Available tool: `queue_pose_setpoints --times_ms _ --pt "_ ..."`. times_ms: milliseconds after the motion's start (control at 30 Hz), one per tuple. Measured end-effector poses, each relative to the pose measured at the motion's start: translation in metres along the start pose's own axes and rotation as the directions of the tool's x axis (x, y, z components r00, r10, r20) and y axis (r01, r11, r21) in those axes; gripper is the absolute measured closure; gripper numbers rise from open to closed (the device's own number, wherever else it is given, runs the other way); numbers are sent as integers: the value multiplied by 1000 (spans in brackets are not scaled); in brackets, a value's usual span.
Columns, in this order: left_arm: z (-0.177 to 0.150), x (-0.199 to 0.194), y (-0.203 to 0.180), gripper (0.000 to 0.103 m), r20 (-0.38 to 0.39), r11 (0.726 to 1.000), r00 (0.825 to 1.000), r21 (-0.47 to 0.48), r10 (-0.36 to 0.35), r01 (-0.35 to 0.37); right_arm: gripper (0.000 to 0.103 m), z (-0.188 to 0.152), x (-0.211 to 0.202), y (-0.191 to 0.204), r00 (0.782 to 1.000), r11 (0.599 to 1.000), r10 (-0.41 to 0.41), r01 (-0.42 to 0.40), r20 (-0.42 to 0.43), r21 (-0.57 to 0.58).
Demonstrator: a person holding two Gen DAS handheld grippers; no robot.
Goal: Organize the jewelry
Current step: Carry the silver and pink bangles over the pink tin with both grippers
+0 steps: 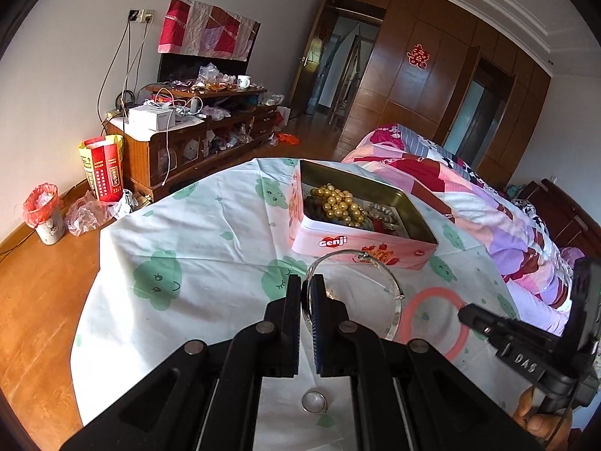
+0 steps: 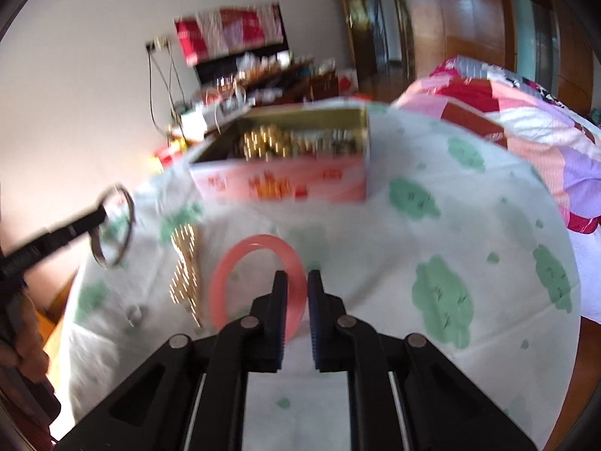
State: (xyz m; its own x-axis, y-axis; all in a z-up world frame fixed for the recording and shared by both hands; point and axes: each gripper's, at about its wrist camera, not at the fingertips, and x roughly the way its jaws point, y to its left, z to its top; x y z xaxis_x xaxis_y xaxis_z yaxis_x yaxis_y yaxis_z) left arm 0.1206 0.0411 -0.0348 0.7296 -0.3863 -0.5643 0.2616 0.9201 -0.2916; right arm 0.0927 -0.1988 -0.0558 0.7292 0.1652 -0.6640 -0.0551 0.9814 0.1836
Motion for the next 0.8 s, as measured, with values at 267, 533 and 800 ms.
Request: queue_pose_setpoints --times_ms 267,533,800 --pt "4 12 -11 99 -9 1000 1000 5 -8 8 89 24 -9 -4 994 998 29 -35 103 60" --pt "17 30 -25 99 -10 1000 1000 17 -21 22 89 48 -8 -16 985 990 42 -64 165 129" --pt "36 50 -34 99 -10 999 1000 31 -28 28 89 75 0 -29 978 982 41 -77 203 172"
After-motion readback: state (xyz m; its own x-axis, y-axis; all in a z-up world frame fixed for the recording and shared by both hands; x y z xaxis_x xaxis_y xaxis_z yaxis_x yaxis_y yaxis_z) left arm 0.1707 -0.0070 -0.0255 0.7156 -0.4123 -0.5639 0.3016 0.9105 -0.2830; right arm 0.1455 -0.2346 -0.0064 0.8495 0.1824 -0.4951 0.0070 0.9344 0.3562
